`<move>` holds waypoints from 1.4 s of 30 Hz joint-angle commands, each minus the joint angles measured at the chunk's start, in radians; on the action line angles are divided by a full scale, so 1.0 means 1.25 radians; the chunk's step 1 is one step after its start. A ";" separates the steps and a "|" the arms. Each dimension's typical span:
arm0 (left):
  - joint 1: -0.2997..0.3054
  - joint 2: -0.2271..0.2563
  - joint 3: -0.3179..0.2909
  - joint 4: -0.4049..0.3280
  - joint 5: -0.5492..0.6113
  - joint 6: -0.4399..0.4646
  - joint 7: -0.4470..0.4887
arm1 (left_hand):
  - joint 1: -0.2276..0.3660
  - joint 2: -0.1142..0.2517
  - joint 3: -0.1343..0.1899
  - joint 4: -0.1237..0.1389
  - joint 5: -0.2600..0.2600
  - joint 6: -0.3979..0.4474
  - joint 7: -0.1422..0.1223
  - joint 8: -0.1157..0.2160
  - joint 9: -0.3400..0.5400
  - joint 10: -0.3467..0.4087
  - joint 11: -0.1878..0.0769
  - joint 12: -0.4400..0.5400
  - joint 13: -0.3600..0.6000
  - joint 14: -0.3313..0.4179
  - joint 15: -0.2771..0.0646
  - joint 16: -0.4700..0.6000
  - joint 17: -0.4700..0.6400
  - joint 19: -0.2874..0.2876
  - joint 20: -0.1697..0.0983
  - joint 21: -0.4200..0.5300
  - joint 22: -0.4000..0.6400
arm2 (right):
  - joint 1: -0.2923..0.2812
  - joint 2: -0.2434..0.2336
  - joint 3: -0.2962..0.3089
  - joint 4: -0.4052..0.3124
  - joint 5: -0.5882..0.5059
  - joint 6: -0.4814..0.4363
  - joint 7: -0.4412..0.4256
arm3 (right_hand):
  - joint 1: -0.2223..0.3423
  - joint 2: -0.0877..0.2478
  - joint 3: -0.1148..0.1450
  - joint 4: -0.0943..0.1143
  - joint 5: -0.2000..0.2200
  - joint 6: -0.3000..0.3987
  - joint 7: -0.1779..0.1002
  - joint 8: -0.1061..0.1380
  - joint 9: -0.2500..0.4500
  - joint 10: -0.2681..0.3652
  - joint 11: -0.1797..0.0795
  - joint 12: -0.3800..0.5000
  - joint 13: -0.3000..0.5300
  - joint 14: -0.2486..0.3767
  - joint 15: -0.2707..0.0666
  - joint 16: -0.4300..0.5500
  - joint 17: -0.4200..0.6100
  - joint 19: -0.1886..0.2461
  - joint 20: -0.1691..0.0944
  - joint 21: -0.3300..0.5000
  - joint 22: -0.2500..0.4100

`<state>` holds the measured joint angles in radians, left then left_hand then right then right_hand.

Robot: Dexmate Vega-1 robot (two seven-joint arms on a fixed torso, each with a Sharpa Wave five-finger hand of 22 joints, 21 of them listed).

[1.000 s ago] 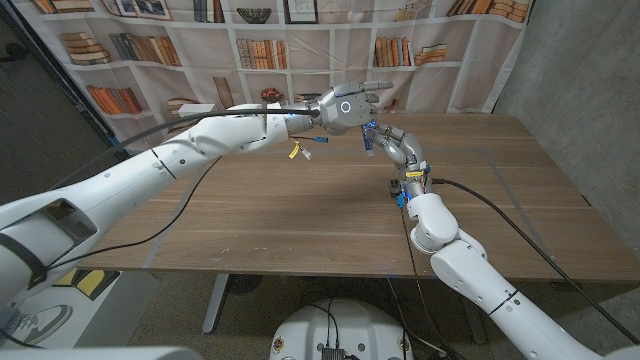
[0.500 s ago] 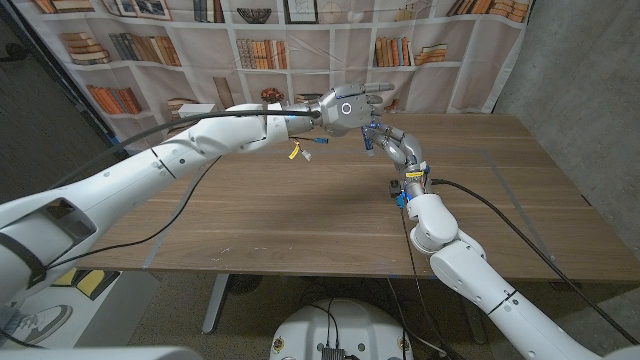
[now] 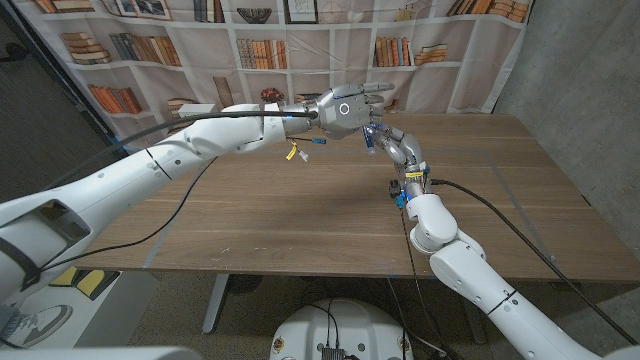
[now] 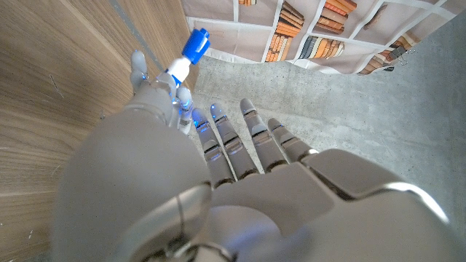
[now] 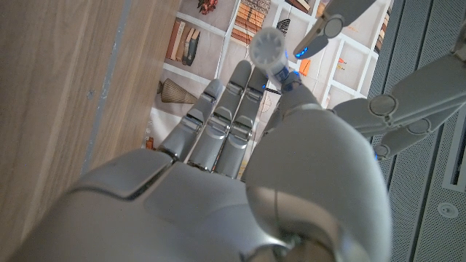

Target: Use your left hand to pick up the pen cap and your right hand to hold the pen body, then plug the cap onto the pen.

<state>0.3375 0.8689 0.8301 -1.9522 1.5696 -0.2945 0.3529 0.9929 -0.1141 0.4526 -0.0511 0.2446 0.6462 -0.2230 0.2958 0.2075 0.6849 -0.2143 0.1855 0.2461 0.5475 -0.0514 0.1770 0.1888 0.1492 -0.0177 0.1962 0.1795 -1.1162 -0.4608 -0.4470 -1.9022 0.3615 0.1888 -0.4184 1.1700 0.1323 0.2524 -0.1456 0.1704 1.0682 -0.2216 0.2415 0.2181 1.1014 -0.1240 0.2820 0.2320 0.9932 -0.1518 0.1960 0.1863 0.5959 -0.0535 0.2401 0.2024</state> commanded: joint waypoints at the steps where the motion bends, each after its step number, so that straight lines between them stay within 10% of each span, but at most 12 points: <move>1: 0.011 0.013 -0.016 -0.019 -0.011 0.010 -0.002 | -0.004 -0.004 -0.005 0.000 0.008 -0.005 0.003 -0.001 0.002 -0.002 -0.001 0.004 0.003 -0.007 -0.111 0.005 0.003 -0.007 0.002 -0.001 0.002 | -0.006 0.009 -0.006 0.002 -0.007 0.011 -0.007 | 0.005 -0.002 0.001 0.004 0.004 -0.003 0.005 0.001 0.003 0.061 -0.066 0.003 0.002 -0.004 -0.063 -0.002 0.003 -0.006 -0.079 -0.002 0.001; 28: 0.101 0.067 -0.119 -0.085 -0.143 0.094 0.019 | -0.041 -0.003 -0.021 0.021 0.020 0.003 0.004 0.002 0.001 -0.006 0.000 0.009 0.004 -0.016 -0.109 0.012 0.005 -0.009 0.002 0.002 0.002 | -0.029 0.053 -0.014 0.012 -0.071 0.094 -0.050 | 0.005 -0.003 0.002 0.003 0.005 -0.003 0.005 0.002 0.003 0.060 -0.066 0.004 0.005 -0.006 -0.062 -0.002 0.003 -0.009 -0.081 -0.003 0.001; 42: 0.288 0.071 -0.243 -0.114 -0.366 0.267 0.074 | -0.196 0.048 -0.059 0.129 0.040 -0.023 0.030 -0.026 -0.008 -0.041 0.007 0.006 -0.003 -0.041 -0.082 0.017 0.009 -0.014 0.002 0.006 0.004 | -0.037 0.077 -0.006 0.031 -0.108 0.129 -0.081 | 0.005 -0.002 0.003 0.003 0.005 -0.003 0.005 0.001 0.004 0.059 -0.066 0.004 0.005 -0.007 -0.062 -0.002 0.003 -0.011 -0.081 -0.003 0.001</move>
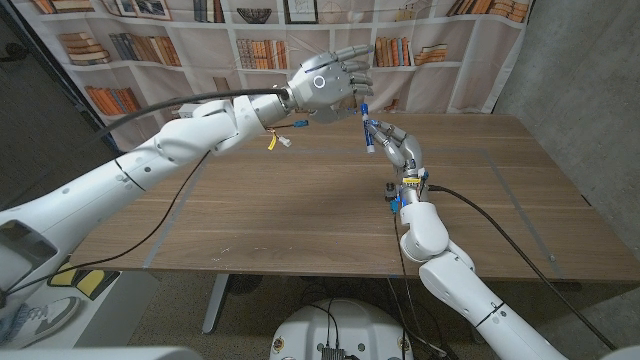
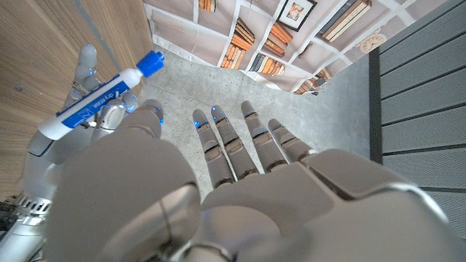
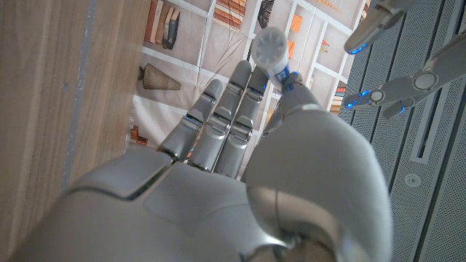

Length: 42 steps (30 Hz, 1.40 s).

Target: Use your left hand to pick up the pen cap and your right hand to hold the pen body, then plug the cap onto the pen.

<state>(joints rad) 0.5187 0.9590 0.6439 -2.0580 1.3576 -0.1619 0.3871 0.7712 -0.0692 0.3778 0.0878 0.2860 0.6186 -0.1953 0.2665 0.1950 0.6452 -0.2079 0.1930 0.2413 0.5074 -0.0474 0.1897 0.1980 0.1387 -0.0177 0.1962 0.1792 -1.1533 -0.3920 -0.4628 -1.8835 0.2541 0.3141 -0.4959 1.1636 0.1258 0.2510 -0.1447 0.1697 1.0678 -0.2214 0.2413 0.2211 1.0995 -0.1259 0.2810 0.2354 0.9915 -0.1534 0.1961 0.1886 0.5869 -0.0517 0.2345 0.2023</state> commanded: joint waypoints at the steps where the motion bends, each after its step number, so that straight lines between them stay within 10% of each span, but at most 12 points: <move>1: 0.165 -0.007 -0.107 -0.029 -0.225 0.175 0.064 | -0.020 0.015 0.001 0.019 0.007 0.000 0.008 -0.003 0.002 -0.009 0.002 0.001 0.001 -0.009 -0.084 0.007 0.002 -0.006 0.001 0.006 0.004 | -0.006 0.023 0.008 0.019 -0.021 0.032 -0.017 | 0.010 0.003 0.004 0.002 0.005 -0.003 0.005 0.002 0.001 0.061 -0.065 0.005 0.003 -0.005 -0.061 -0.002 0.002 -0.004 -0.082 0.001 0.001; 11: 0.319 -0.047 -0.202 -0.034 -0.476 0.210 0.130 | -0.032 0.031 0.003 0.031 0.006 0.006 0.016 -0.002 0.002 -0.005 0.013 0.004 -0.001 -0.006 -0.077 0.009 0.001 -0.002 0.010 0.008 0.004 | -0.010 0.015 0.026 0.032 0.009 0.041 0.001 | 0.012 0.003 0.005 0.001 0.005 -0.003 0.005 0.002 0.002 0.060 -0.065 0.005 0.003 -0.005 -0.063 -0.001 0.002 -0.005 -0.082 0.001 0.001; 26: 0.385 -0.145 -0.270 0.097 -1.010 -0.028 -0.012 | -0.093 0.018 -0.029 0.052 -0.020 -0.041 0.069 -0.033 0.001 -0.050 0.068 0.000 -0.004 -0.033 -0.015 0.005 -0.001 -0.023 0.064 0.005 0.007 | -0.011 0.012 0.035 0.052 0.030 0.070 0.028 | 0.013 0.004 0.006 0.000 0.006 -0.005 0.005 0.002 0.002 0.059 -0.065 0.006 0.005 -0.008 -0.063 -0.001 0.003 -0.015 -0.089 -0.002 0.001; 42: 0.386 -0.163 -0.271 0.118 -1.087 -0.053 -0.111 | -0.139 0.005 -0.055 0.056 -0.035 -0.086 0.082 -0.053 0.002 -0.091 0.096 -0.001 -0.004 -0.065 0.014 0.001 0.000 -0.047 0.088 0.002 0.009 | -0.021 0.012 0.040 0.042 0.031 0.060 0.022 | 0.014 0.004 0.006 0.000 0.006 -0.004 0.005 0.002 0.002 0.060 -0.064 0.007 0.006 -0.009 -0.064 0.000 0.004 -0.014 -0.089 -0.001 0.002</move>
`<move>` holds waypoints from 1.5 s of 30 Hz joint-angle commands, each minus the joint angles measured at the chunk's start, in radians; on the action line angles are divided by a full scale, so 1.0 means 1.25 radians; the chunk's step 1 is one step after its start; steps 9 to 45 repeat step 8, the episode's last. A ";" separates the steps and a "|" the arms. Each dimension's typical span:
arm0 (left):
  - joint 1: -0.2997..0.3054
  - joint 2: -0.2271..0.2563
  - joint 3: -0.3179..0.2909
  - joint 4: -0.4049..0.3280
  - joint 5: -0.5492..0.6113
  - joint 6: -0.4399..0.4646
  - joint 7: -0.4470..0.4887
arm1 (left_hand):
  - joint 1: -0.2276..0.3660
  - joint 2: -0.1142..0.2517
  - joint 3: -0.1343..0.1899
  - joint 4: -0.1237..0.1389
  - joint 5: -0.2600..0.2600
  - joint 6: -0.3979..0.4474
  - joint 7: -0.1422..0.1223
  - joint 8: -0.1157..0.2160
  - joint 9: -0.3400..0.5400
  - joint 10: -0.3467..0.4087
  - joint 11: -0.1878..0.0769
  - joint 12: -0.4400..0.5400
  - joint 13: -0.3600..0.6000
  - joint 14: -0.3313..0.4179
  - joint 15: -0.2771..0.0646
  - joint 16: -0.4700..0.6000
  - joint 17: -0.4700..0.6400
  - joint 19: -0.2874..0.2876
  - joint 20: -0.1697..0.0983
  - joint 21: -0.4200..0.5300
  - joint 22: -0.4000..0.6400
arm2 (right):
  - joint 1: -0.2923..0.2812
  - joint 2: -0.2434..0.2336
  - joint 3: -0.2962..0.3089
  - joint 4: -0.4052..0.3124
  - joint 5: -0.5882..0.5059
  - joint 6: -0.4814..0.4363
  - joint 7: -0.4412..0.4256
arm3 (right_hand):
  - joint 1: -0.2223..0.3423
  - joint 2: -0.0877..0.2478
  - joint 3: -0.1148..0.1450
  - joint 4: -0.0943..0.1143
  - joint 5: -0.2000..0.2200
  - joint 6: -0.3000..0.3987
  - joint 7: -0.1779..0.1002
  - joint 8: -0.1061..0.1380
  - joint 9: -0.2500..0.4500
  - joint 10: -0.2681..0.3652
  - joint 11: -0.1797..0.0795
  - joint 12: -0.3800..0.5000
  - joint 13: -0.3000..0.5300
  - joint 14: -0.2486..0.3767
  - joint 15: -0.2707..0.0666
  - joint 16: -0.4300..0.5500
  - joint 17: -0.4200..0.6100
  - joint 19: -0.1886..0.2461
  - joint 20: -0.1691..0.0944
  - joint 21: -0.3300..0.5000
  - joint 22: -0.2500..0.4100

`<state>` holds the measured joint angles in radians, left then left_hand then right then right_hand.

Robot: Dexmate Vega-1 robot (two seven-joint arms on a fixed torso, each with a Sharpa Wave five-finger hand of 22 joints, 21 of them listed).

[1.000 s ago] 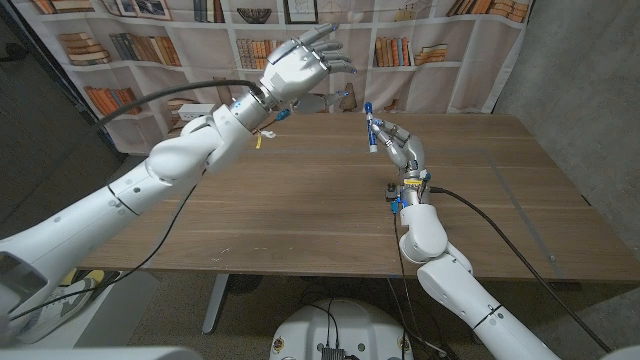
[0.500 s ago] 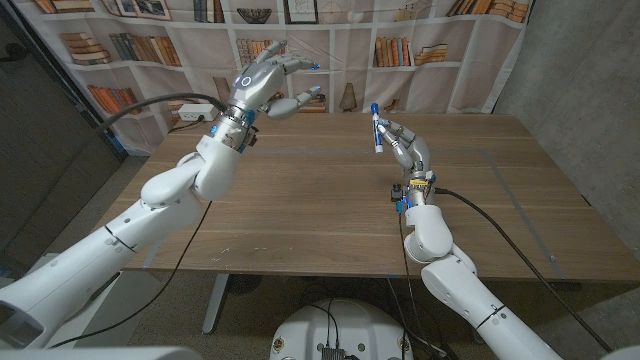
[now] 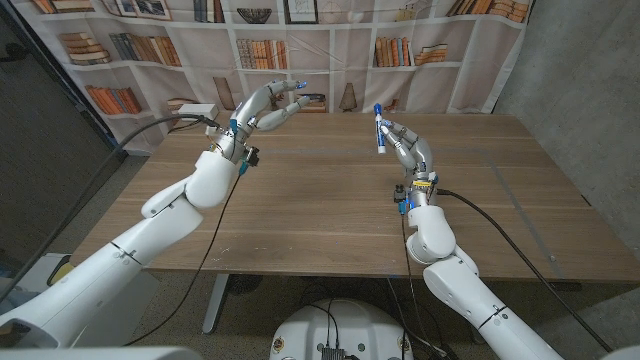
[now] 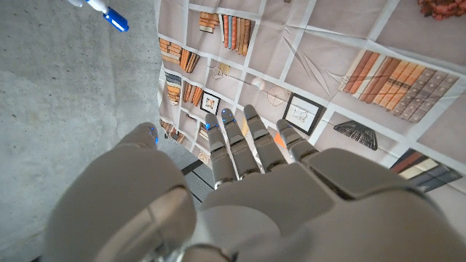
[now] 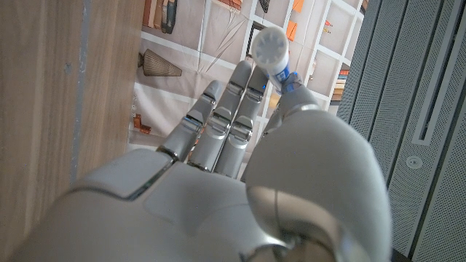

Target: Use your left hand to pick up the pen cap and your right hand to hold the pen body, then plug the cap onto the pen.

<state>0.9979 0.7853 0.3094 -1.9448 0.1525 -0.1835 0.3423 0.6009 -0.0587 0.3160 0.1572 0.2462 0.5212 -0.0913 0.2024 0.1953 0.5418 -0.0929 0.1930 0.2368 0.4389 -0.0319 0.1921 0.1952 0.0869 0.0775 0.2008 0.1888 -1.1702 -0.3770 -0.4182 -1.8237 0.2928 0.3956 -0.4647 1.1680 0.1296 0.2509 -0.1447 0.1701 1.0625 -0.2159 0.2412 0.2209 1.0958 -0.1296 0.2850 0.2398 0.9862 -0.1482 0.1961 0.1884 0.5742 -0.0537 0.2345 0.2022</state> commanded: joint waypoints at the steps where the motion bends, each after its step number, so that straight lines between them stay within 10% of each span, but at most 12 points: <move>1: 0.000 -0.025 -0.001 0.029 -0.121 -0.036 -0.078 | -0.005 -0.003 -0.006 0.001 -0.003 -0.010 0.000 -0.003 0.002 -0.010 0.003 -0.001 0.000 -0.010 0.003 0.000 0.002 -0.009 0.014 -0.002 0.001 | -0.008 0.000 0.005 -0.007 0.001 -0.005 -0.004 | 0.010 0.001 0.006 0.000 0.005 0.000 0.001 0.002 0.003 0.063 -0.061 0.004 0.003 -0.005 -0.067 0.000 0.004 -0.004 -0.087 -0.001 0.002; 45: -0.013 -0.036 0.007 0.042 -0.118 -0.053 -0.091 | -0.012 -0.003 -0.010 0.001 -0.005 -0.014 0.005 -0.003 0.003 -0.016 0.003 0.000 0.000 -0.016 0.004 -0.001 0.002 -0.016 0.018 -0.003 0.002 | -0.022 -0.001 0.009 -0.019 -0.007 -0.007 -0.016 | 0.010 0.001 0.006 0.000 0.005 0.001 0.001 0.003 0.003 0.063 -0.061 0.003 0.002 -0.004 -0.067 0.000 0.004 -0.004 -0.087 -0.001 0.002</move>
